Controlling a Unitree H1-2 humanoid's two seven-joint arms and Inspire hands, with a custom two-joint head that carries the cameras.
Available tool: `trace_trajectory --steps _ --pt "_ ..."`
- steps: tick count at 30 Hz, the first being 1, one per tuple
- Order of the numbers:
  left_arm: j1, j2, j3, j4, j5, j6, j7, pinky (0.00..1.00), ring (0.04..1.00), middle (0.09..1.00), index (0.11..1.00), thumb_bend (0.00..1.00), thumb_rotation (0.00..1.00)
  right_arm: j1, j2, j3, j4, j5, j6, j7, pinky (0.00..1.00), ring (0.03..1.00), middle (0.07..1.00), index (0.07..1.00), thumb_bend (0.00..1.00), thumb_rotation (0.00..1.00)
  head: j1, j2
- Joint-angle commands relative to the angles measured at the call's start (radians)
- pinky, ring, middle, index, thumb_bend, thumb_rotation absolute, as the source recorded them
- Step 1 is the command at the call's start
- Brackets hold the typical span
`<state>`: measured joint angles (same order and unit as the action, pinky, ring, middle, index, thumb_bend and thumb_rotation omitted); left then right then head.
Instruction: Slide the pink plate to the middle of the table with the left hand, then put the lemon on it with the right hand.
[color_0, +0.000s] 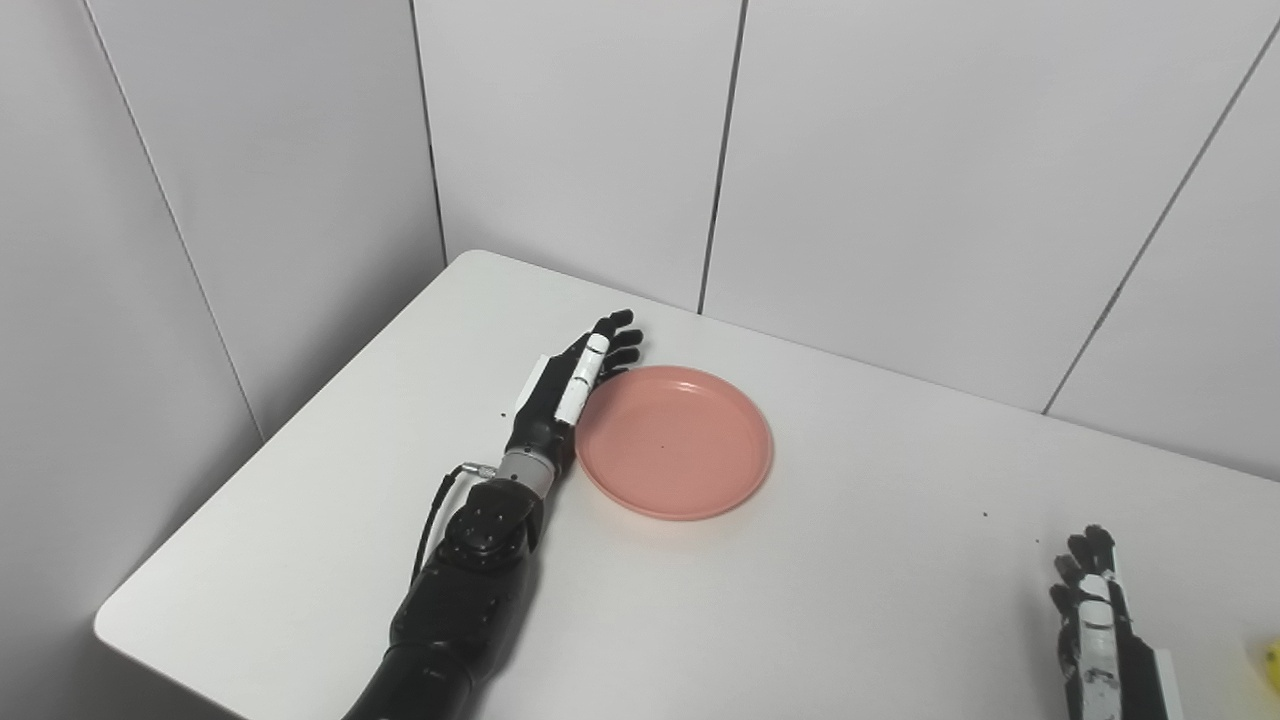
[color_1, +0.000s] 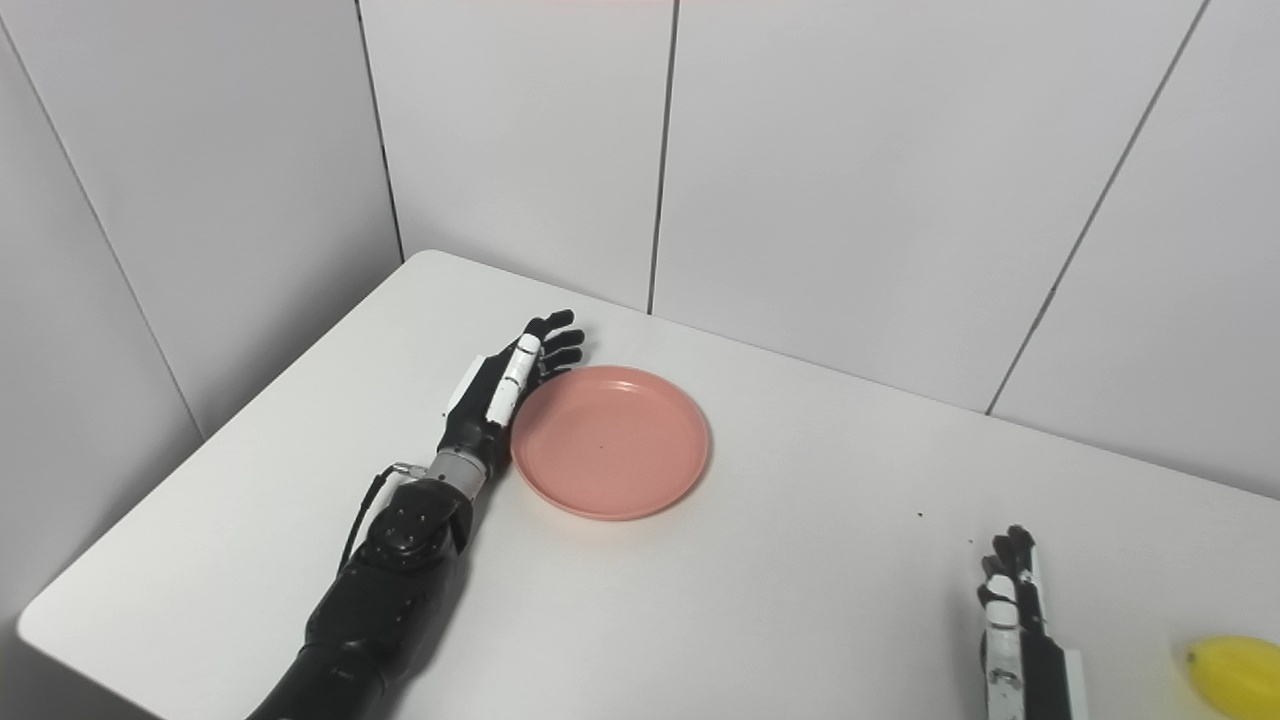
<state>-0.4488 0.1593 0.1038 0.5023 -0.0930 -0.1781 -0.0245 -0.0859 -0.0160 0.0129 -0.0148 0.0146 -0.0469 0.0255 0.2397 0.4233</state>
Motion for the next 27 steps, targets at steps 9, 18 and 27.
trace_trajectory --steps 9,18,27 --pt "0.028 -0.023 -0.04 0.025 0.004 -0.03 -0.048 0.87 0.863 0.866 0.858 0.6 1.0 -0.048 0.006 -0.006 0.051 -0.002 -0.133 -0.007 0.95 0.928 0.938 0.936 0.5 1.0 -0.104 0.034" --pt "0.017 -0.041 -0.048 0.04 -0.009 -0.056 -0.091 0.87 0.867 0.873 0.863 0.6 1.0 -0.065 0.025 0.005 0.075 -0.033 -0.135 -0.032 0.95 0.919 0.927 0.923 0.53 1.0 -0.233 0.053" --pt "0.037 -0.055 -0.031 0.003 -0.043 0.004 -0.113 0.9 0.878 0.869 0.86 0.6 1.0 -0.084 0.046 0.019 0.11 -0.084 -0.151 -0.065 0.95 0.915 0.928 0.926 0.59 1.0 -0.352 0.064"
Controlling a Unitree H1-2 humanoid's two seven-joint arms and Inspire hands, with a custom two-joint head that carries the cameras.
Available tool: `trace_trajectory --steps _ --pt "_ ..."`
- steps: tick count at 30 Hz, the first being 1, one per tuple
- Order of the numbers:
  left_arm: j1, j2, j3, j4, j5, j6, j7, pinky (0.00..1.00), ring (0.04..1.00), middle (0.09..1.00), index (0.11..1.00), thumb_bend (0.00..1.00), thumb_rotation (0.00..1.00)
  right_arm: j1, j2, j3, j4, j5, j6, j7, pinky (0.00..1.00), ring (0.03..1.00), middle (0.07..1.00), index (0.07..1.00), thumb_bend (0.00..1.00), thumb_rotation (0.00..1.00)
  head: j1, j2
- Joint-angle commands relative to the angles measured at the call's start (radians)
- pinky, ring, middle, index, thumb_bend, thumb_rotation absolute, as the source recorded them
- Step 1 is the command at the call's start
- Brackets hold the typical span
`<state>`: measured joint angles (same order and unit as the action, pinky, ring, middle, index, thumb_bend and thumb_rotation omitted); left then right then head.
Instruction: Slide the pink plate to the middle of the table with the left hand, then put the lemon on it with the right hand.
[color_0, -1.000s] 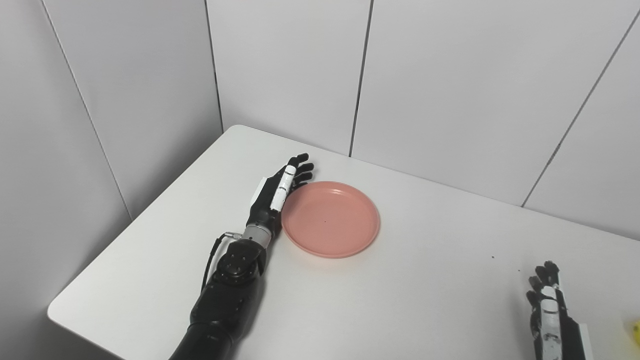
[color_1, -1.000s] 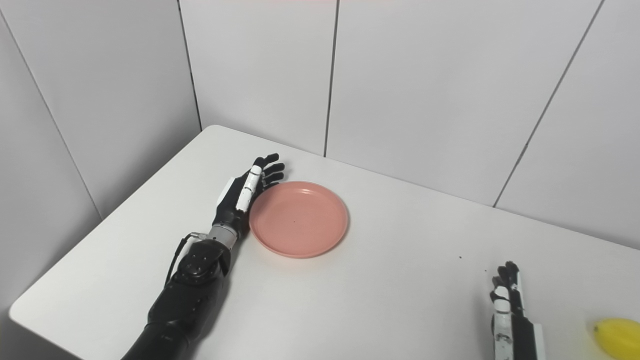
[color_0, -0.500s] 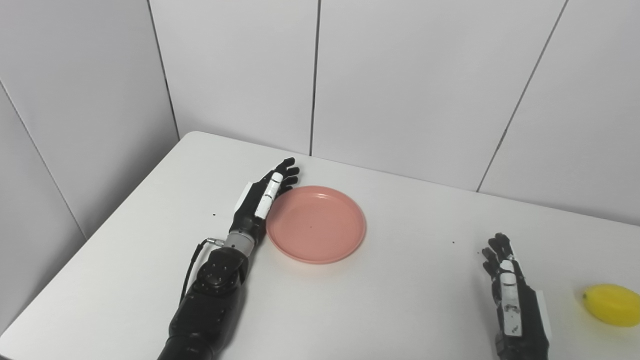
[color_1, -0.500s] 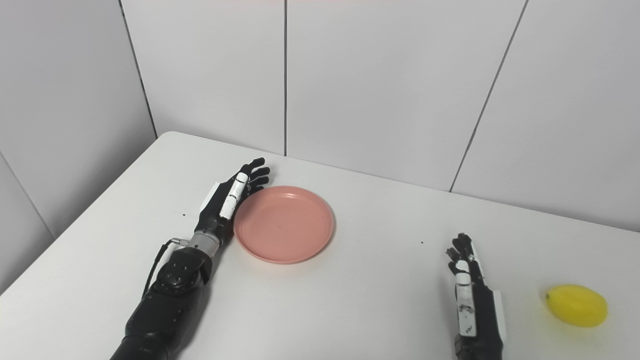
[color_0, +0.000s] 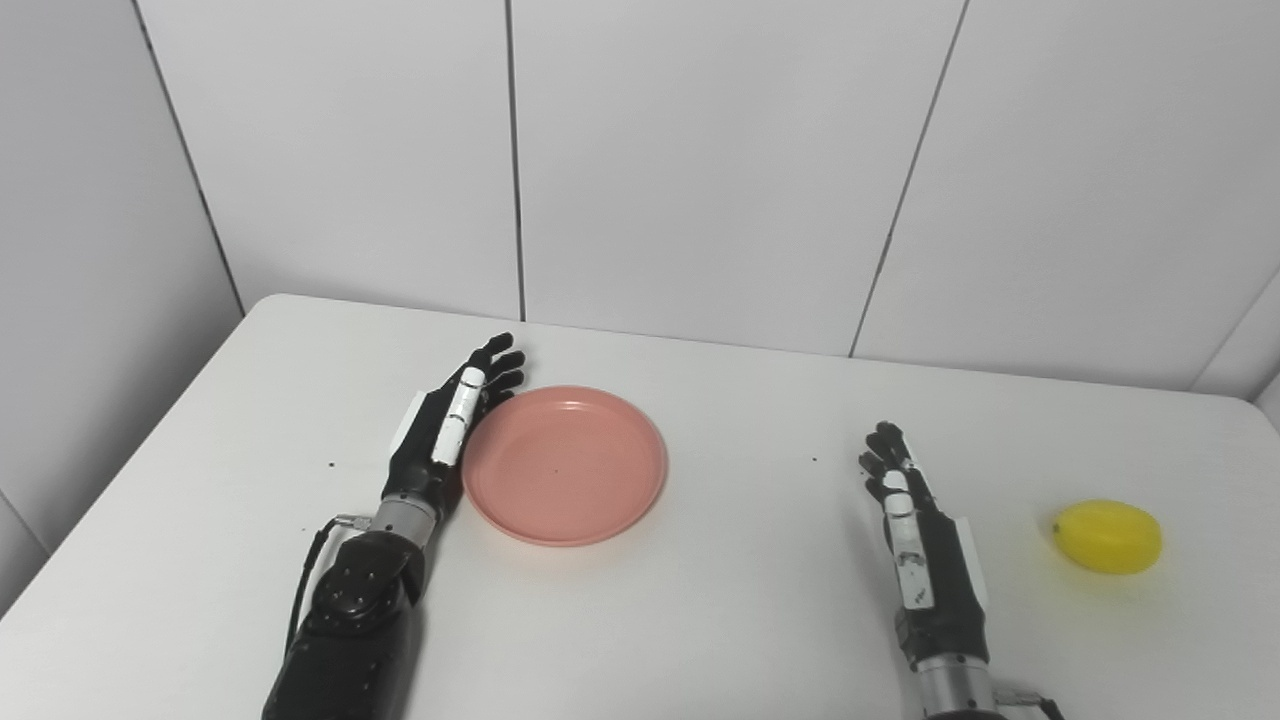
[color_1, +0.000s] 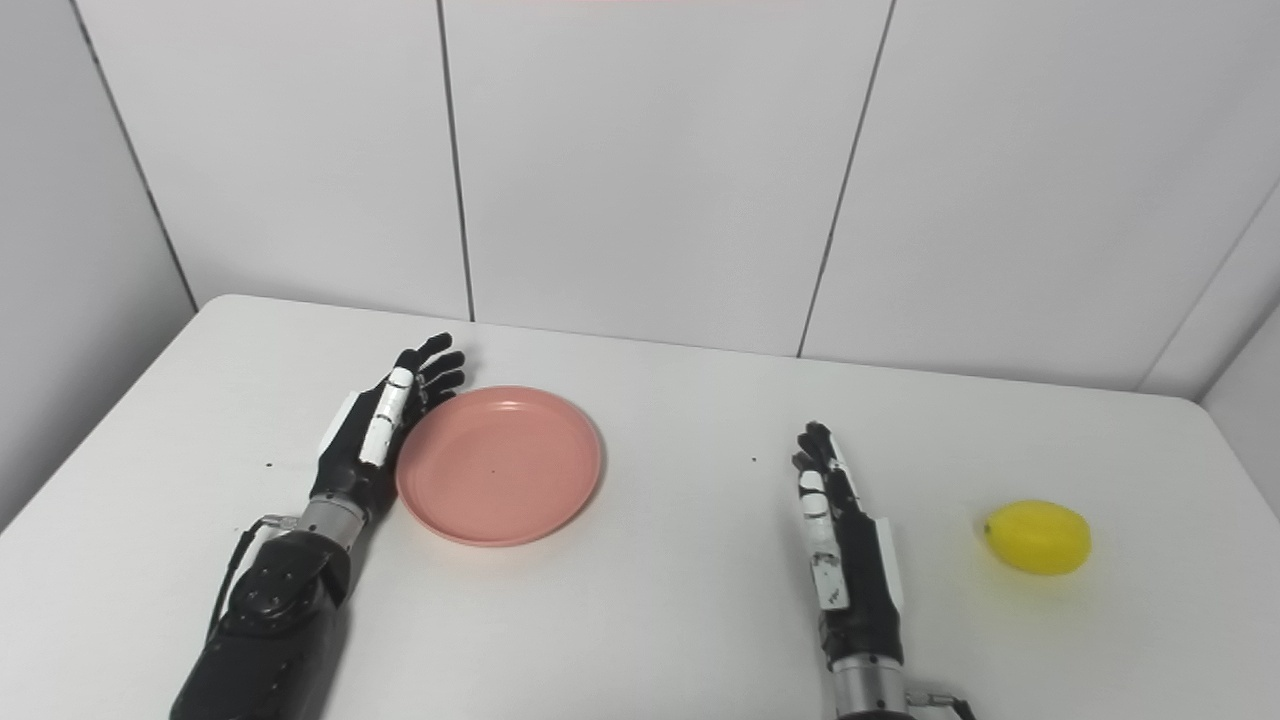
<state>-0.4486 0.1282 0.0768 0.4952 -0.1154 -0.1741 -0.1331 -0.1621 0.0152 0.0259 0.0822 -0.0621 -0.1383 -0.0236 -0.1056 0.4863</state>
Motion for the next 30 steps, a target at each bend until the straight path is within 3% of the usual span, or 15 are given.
trace_trajectory --steps 1,12,18,25,30 --pt "0.041 -0.027 -0.003 0.001 -0.023 0.008 -0.006 0.89 0.878 0.87 0.859 0.6 1.0 -0.01 0.018 0.008 0.018 -0.013 -0.064 -0.02 0.95 0.913 0.927 0.926 0.59 1.0 -0.017 0.002" --pt "0.085 -0.075 -0.024 -0.091 -0.027 0.061 -0.004 0.86 0.867 0.871 0.871 0.6 1.0 -0.017 0.036 0.015 0.04 -0.045 -0.103 -0.048 0.88 0.893 0.915 0.91 0.51 1.0 -0.051 0.017" --pt "0.116 -0.098 -0.048 -0.133 -0.017 0.071 -0.005 0.92 0.915 0.905 0.9 0.63 1.0 -0.021 0.042 0.016 0.045 -0.053 -0.114 -0.052 0.88 0.894 0.915 0.908 0.5 1.0 -0.063 0.021" --pt "0.138 -0.144 -0.046 -0.152 -0.021 0.045 0.011 0.91 0.911 0.901 0.898 0.59 1.0 -0.023 0.049 0.014 0.049 -0.058 -0.115 -0.058 0.87 0.89 0.912 0.904 0.51 1.0 -0.085 0.018" --pt "0.158 -0.174 -0.059 -0.182 -0.003 0.068 0.031 0.91 0.91 0.905 0.9 0.59 1.0 -0.022 0.049 0.014 0.051 -0.057 -0.121 -0.06 0.88 0.891 0.912 0.903 0.51 1.0 -0.088 0.015"
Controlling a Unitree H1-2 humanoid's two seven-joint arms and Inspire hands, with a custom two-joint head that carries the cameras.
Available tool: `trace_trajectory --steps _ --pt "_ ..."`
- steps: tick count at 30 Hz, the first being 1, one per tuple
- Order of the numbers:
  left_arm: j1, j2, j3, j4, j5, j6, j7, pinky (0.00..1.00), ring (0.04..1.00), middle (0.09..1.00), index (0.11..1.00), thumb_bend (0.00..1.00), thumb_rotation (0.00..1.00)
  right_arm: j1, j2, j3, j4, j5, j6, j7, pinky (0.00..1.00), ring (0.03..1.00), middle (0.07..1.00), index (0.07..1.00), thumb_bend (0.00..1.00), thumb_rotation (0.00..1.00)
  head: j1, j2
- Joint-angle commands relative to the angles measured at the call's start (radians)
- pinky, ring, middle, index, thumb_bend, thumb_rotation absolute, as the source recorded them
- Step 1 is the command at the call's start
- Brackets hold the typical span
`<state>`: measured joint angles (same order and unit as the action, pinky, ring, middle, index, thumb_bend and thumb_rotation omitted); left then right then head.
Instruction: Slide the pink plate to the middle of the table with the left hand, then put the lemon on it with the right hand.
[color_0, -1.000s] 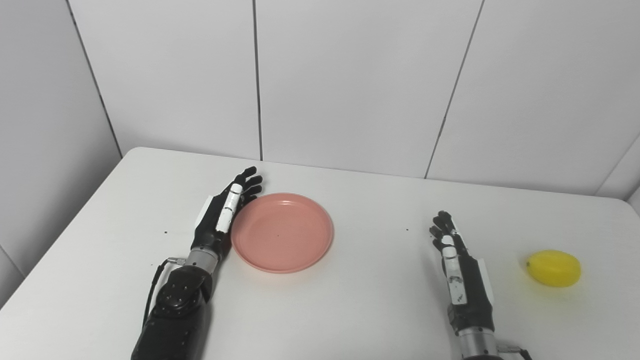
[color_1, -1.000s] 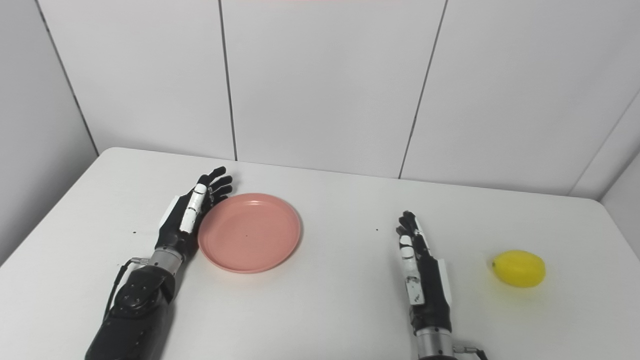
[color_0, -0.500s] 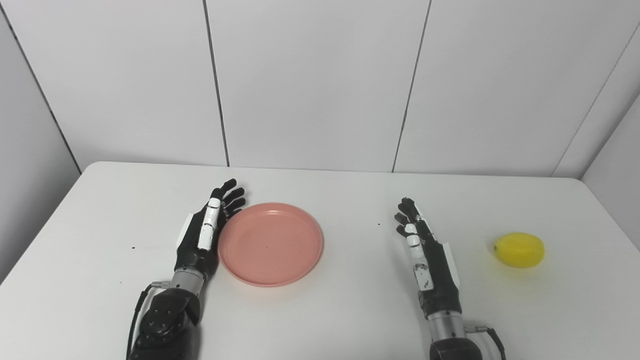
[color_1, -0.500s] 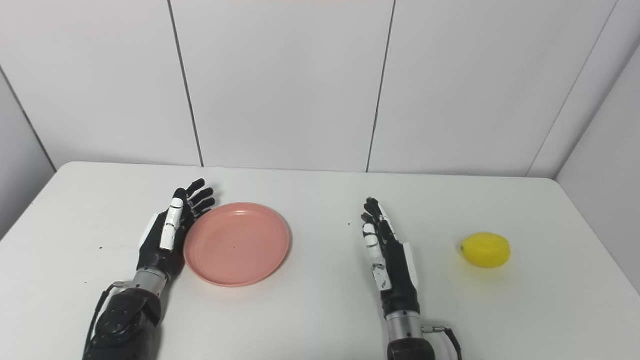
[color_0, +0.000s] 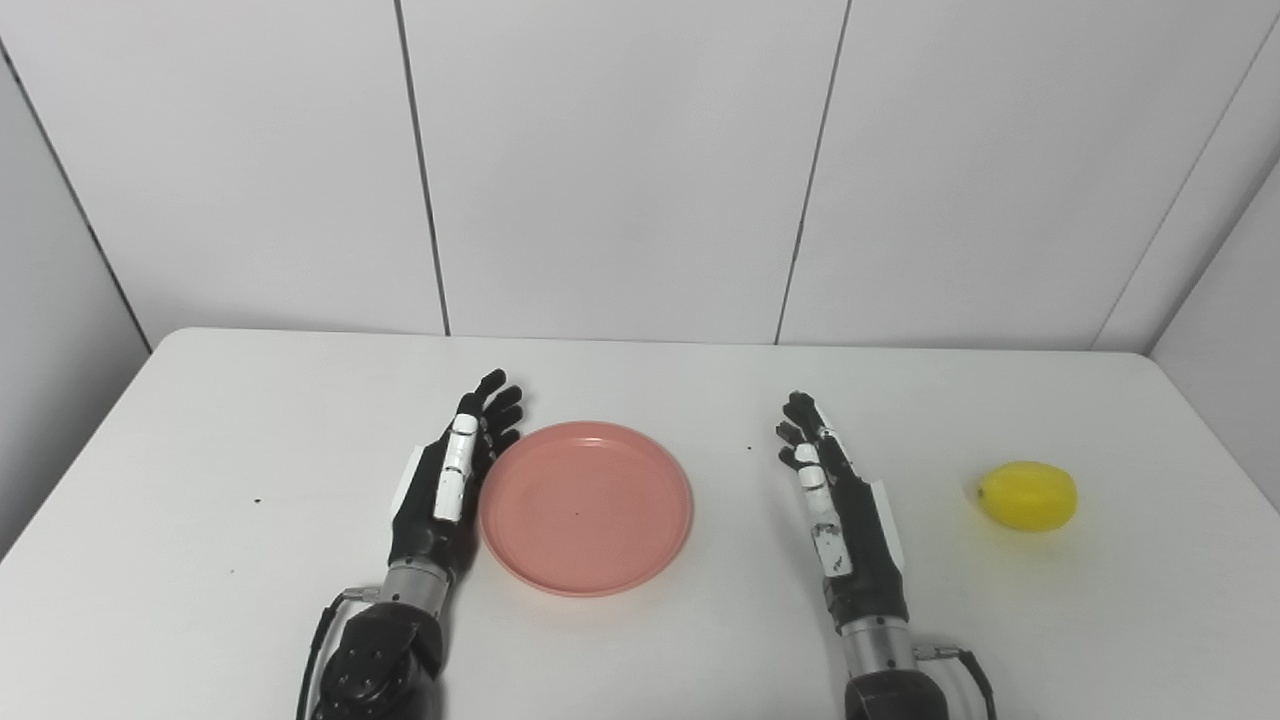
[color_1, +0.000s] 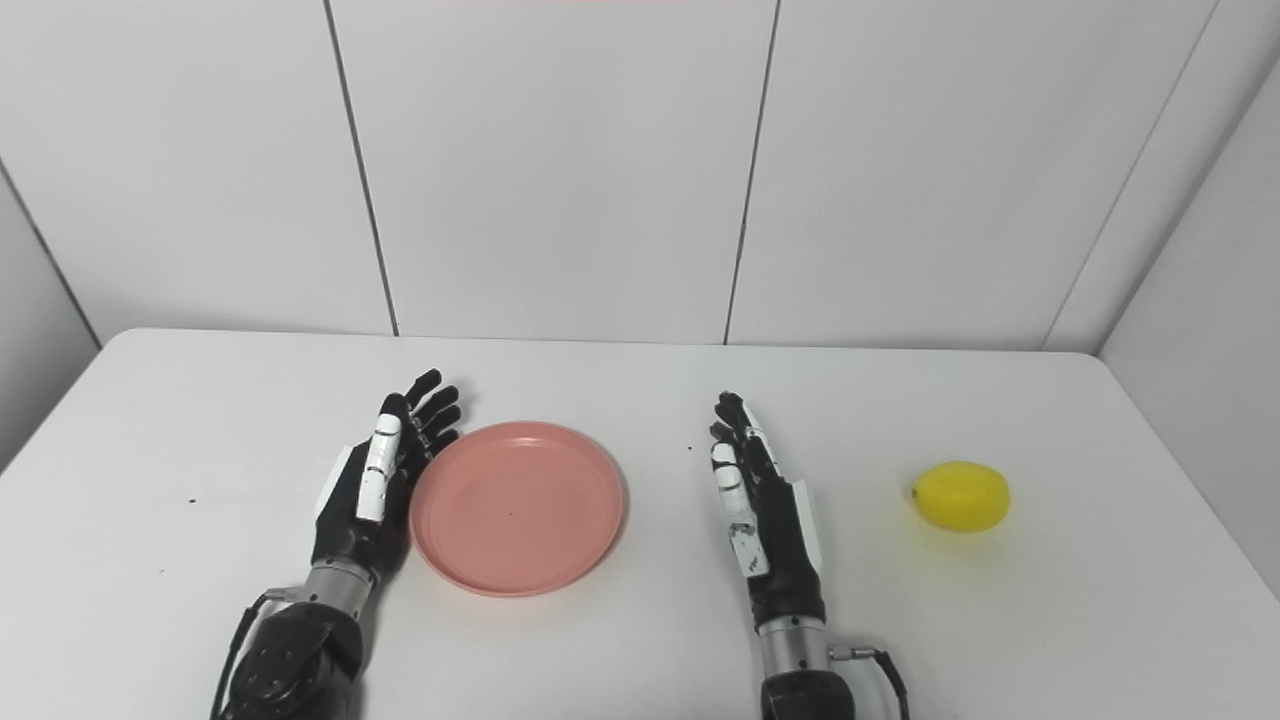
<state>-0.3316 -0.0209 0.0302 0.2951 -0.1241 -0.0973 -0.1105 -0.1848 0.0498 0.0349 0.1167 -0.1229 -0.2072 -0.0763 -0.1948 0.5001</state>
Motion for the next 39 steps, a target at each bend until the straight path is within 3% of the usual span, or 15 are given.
trace_trajectory --steps 1,5,10,16,22,39 --pt "0.044 -0.028 -0.017 0.014 0.017 -0.005 0.016 0.9 0.909 0.905 0.899 0.59 1.0 0.002 0.015 0.005 0.015 0.005 -0.051 -0.008 0.88 0.892 0.912 0.903 0.51 1.0 0.001 0.001" --pt "0.056 -0.043 -0.033 0.013 0.054 -0.024 0.044 0.87 0.892 0.89 0.886 0.59 1.0 0.006 0.017 0.007 0.005 0.007 -0.043 -0.008 0.88 0.897 0.916 0.908 0.5 1.0 0.001 0.001" --pt "0.059 -0.069 -0.05 0.033 0.052 -0.036 0.041 0.91 0.914 0.909 0.905 0.59 1.0 0.003 0.007 0.006 0.011 -0.001 -0.037 -0.007 0.88 0.9 0.922 0.912 0.5 1.0 -0.036 -0.01" --pt "0.051 -0.068 -0.078 0.093 0.075 -0.085 0.041 0.91 0.918 0.916 0.916 0.61 1.0 0.003 -0.004 -0.003 -0.001 -0.028 0.003 -0.016 0.94 0.903 0.918 0.913 0.6 1.0 -0.045 -0.006" --pt "0.046 -0.085 -0.093 0.136 0.093 -0.128 0.052 0.93 0.924 0.919 0.916 0.6 1.0 0.008 -0.017 -0.032 -0.033 0.01 0.03 -0.013 0.96 0.905 0.922 0.913 0.68 1.0 -0.034 0.001" --pt "0.053 -0.121 -0.109 0.137 0.098 -0.152 0.052 0.94 0.934 0.929 0.923 0.58 1.0 0.016 -0.078 -0.074 -0.117 -0.019 0.086 -0.027 0.93 0.9 0.92 0.922 0.65 1.0 -0.035 0.009"
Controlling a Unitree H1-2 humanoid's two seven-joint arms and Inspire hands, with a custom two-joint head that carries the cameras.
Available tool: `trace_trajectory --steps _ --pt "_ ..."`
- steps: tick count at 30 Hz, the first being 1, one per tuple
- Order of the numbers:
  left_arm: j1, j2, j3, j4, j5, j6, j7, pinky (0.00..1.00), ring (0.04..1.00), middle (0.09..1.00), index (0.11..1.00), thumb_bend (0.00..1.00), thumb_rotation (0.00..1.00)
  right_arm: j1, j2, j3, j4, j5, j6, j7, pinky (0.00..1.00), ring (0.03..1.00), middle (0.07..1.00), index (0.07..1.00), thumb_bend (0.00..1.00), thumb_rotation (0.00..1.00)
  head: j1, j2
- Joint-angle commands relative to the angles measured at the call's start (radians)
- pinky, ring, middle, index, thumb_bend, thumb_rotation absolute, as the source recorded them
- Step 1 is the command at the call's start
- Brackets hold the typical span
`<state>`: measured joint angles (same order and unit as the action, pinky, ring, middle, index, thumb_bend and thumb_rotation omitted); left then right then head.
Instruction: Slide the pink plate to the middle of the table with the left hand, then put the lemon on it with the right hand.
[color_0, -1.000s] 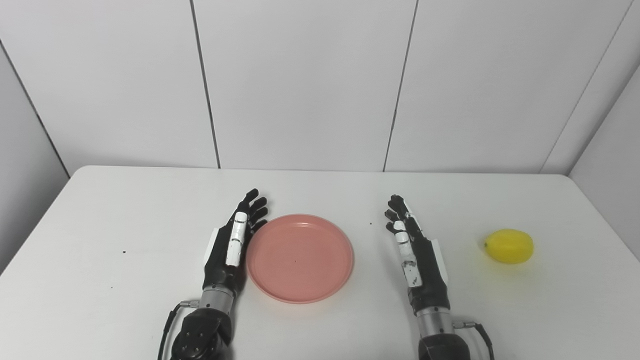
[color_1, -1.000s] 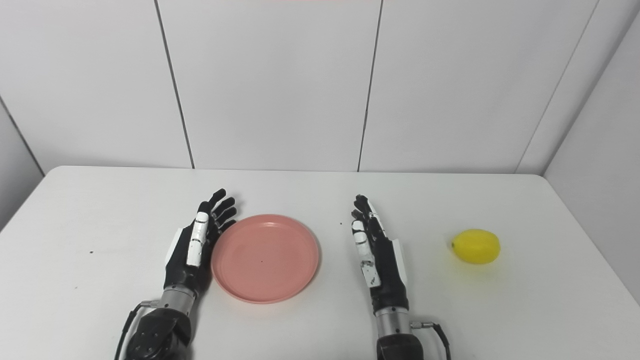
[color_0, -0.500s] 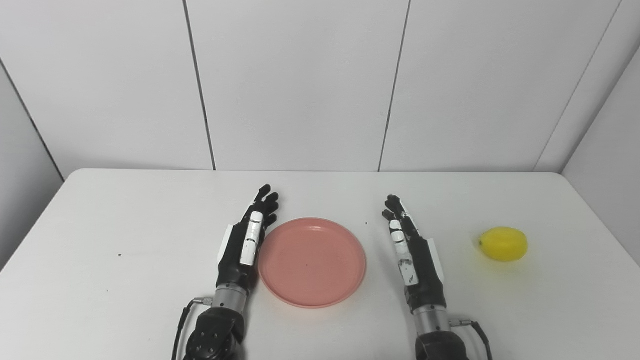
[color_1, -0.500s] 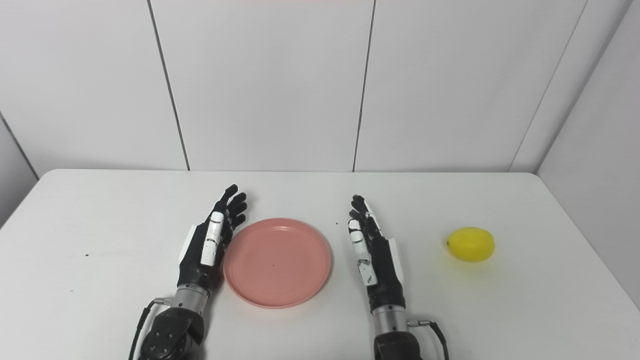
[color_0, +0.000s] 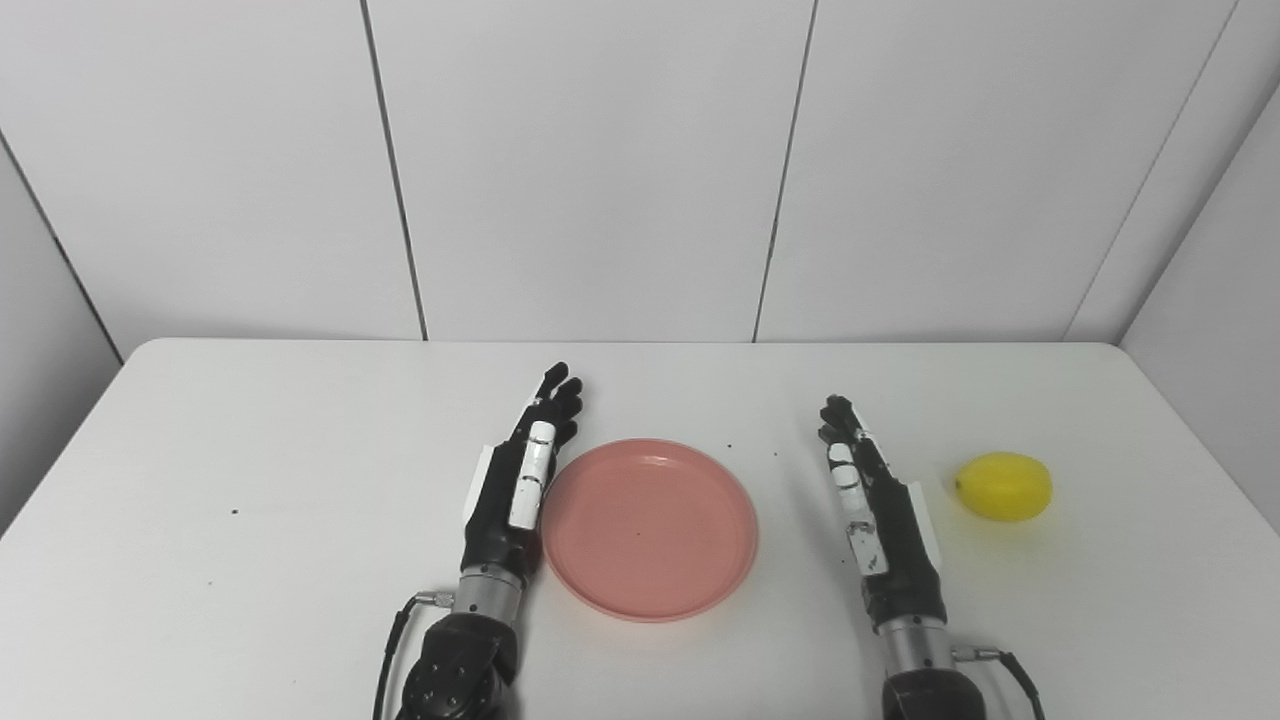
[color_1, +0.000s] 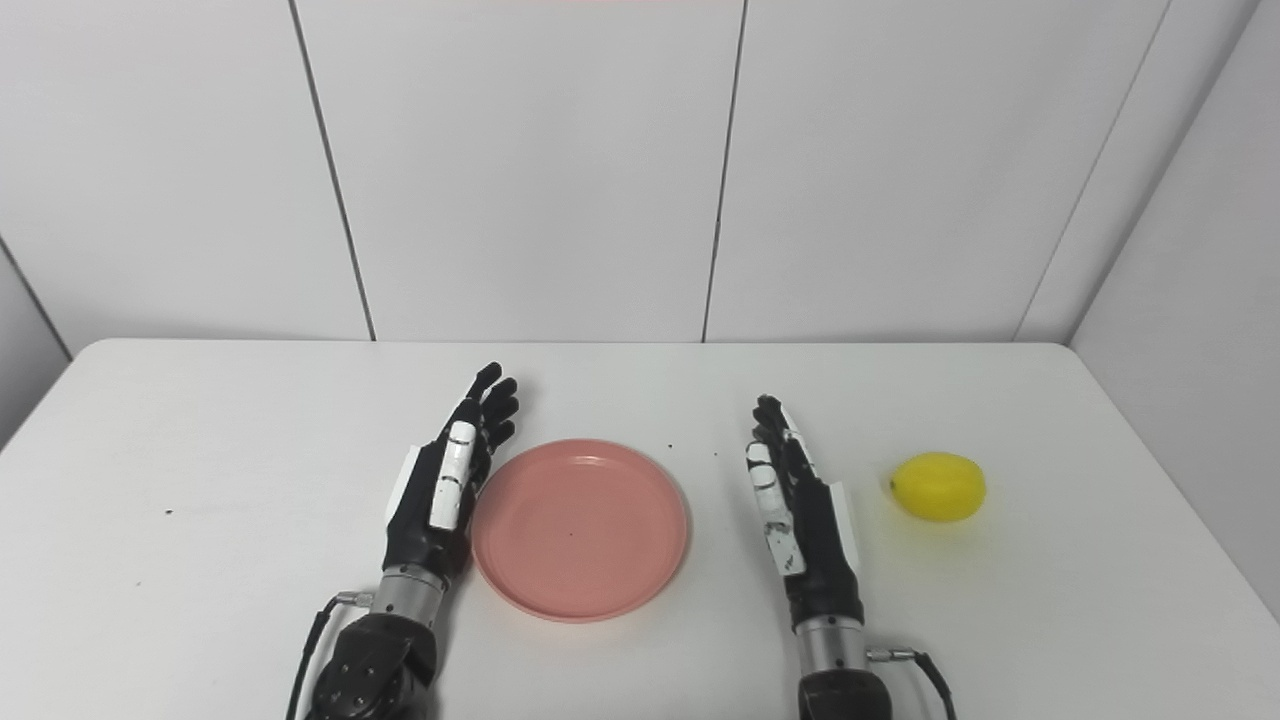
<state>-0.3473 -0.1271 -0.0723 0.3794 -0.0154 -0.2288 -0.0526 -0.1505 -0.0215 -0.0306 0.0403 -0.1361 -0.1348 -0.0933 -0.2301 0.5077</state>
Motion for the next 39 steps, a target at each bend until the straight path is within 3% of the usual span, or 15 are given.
trace_trajectory --steps 1,5,12,16,19,20,22,30,34,39 --pt "0.07 -0.015 -0.007 0.053 -0.013 -0.021 -0.008 0.94 0.935 0.929 0.922 0.58 1.0 -0.019 -0.007 -0.011 -0.047 -0.004 0.014 -0.011 0.93 0.898 0.92 0.923 0.66 1.0 -0.003 0.004" --pt "0.073 -0.011 -0.007 0.042 -0.019 -0.01 -0.017 0.95 0.941 0.938 0.93 0.57 1.0 -0.023 -0.002 -0.035 -0.071 -0.023 0.016 -0.043 0.93 0.908 0.911 0.908 0.63 1.0 -0.009 0.008" --pt "0.073 -0.004 -0.002 0.031 -0.017 0.01 -0.017 0.95 0.936 0.932 0.926 0.59 1.0 -0.021 0.012 -0.056 -0.14 -0.079 0.024 -0.097 0.84 0.868 0.881 0.881 0.57 0.94 -0.018 0.012" --pt "0.078 0.001 -0.004 0.024 -0.017 0.024 -0.023 0.96 0.939 0.933 0.927 0.58 1.0 -0.023 -0.008 -0.054 -0.182 -0.156 0.02 -0.118 0.86 0.893 0.89 0.894 0.52 0.89 -0.027 0.015" --pt "0.079 0.005 -0.004 0.022 -0.016 0.03 -0.025 0.95 0.938 0.933 0.927 0.58 1.0 -0.023 -0.015 -0.066 -0.218 -0.211 0.059 -0.133 0.85 0.895 0.887 0.895 0.5 0.87 -0.034 0.016" --pt "0.078 0.006 -0.003 0.024 -0.018 0.03 -0.027 0.95 0.939 0.934 0.928 0.58 1.0 -0.023 -0.014 -0.075 -0.232 -0.224 0.076 -0.141 0.83 0.88 0.876 0.882 0.55 0.74 -0.036 0.017" --pt "0.077 0.009 -0.002 0.025 -0.018 0.037 -0.028 0.95 0.938 0.933 0.928 0.58 1.0 -0.023 -0.011 -0.092 -0.258 -0.242 0.099 -0.155 0.81 0.867 0.87 0.878 0.58 0.6 -0.043 0.018" --pt "0.081 0.025 -0.006 0.015 -0.009 0.054 -0.03 0.94 0.932 0.932 0.926 0.58 1.0 -0.014 -0.032 -0.134 -0.311 -0.287 0.174 -0.161 0.74 0.832 0.862 0.873 0.65 0.34 -0.076 0.023" --pt "0.079 0.032 -0.006 0.018 -0.011 0.057 -0.034 0.94 0.928 0.932 0.927 0.58 1.0 -0.003 -0.047 -0.145 -0.332 -0.354 0.242 -0.17 0.8 0.854 0.863 0.876 0.7 0.32 -0.094 0.022" --pt "0.077 0.043 -0.002 0.028 -0.019 0.048 -0.045 0.92 0.917 0.921 0.917 0.6 1.0 0.006 -0.067 -0.148 -0.346 -0.451 0.326 -0.172 0.77 0.844 0.865 0.873 0.77 0.34 -0.132 0.019"
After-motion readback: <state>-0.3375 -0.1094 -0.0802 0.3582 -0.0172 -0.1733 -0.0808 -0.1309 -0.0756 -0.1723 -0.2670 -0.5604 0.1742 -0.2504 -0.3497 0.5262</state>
